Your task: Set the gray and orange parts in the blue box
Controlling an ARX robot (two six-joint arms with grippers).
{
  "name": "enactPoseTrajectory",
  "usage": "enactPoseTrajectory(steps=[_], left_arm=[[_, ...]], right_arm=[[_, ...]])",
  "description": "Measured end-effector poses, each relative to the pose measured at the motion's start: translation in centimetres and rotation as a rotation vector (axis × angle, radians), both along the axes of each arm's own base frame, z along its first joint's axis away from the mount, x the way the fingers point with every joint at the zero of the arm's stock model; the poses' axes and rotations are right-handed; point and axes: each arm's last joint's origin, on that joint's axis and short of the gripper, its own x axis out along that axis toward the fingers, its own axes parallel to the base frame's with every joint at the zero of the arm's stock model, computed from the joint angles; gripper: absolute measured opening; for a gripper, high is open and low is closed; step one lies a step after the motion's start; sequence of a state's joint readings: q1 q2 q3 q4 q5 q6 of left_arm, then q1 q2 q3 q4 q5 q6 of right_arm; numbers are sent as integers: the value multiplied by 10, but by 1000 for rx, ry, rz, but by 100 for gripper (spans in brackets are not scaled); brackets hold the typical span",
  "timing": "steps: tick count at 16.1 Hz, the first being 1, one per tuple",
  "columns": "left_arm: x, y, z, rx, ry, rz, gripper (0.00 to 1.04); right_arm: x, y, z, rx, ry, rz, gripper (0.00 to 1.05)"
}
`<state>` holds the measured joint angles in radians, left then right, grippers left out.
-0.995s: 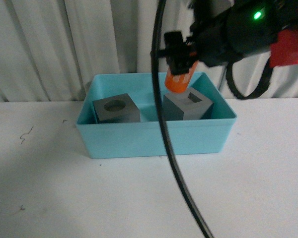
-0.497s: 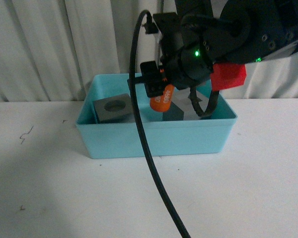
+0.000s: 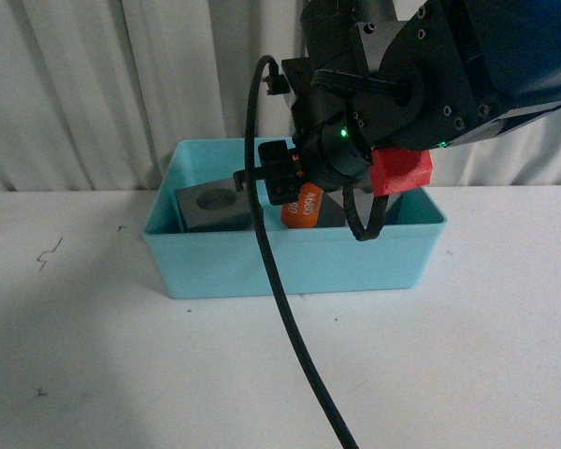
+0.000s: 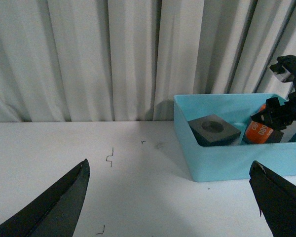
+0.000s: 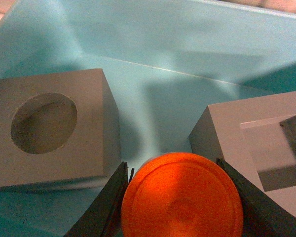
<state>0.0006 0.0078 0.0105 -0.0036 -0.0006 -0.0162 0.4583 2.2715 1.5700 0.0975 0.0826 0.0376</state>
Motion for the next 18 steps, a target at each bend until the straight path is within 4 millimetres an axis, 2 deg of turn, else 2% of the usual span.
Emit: enactPoseTrajectory(steps=[1,3,5,9,12,13,14,15,16,17,18], left_arm=[[0,0,0,0,0,0,98],[0,0,0,0,0,0,98],[0,0,0,0,0,0,98],[0,0,0,0,0,0,98],[0,0,0,0,0,0,98],[0,0,0,0,0,0,98],[0,0,0,0,0,0,98],[0,0,0,0,0,0,98],[0,0,0,0,0,0,98],[0,0,0,0,0,0,98],[0,0,0,0,0,0,98]], right_arm=[[0,0,0,0,0,0,52],[2,0,1,27,-30,-13,76],[-10,-6,17,73,-108,-30,100],[-38,-27,69,138,-253,-46,98],[-52,-39,92,160,-315,-55,98],[-64,-49,110,175,-364,-65,98],[-86,-69,133,185,-422,-93,98],[-105,-85,145,171,-445,-119,98],[-134,-108,151,151,-435,-154,98],[-152,-120,147,128,-406,-185,98],[-179,-137,134,86,-340,-233,98]])
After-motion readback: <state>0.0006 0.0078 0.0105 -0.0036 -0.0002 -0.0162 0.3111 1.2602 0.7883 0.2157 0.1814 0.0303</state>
